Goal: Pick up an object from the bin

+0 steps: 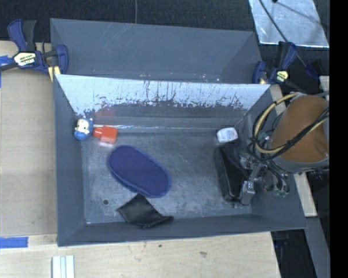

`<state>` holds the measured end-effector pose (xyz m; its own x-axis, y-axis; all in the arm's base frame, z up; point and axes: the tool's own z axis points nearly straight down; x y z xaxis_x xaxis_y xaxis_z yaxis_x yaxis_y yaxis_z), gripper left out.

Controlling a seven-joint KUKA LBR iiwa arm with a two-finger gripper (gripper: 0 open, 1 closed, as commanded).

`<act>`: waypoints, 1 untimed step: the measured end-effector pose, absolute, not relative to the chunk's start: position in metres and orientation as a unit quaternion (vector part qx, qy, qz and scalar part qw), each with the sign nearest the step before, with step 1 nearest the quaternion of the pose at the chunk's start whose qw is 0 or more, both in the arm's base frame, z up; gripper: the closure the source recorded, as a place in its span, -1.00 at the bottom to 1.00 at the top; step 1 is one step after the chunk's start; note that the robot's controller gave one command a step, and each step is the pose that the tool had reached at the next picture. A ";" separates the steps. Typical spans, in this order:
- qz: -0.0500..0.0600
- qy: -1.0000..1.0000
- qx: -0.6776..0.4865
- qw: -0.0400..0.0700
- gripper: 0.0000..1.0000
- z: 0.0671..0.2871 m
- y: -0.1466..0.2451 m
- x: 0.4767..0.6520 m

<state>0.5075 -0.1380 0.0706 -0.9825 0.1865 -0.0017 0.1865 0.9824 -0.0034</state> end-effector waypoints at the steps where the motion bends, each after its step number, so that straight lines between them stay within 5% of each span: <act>1: 0.000 0.997 0.082 0.005 1.00 0.155 -0.107 0.527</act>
Offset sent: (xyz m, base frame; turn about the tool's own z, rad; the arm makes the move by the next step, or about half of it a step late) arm 0.0171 0.0298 0.0795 -0.0185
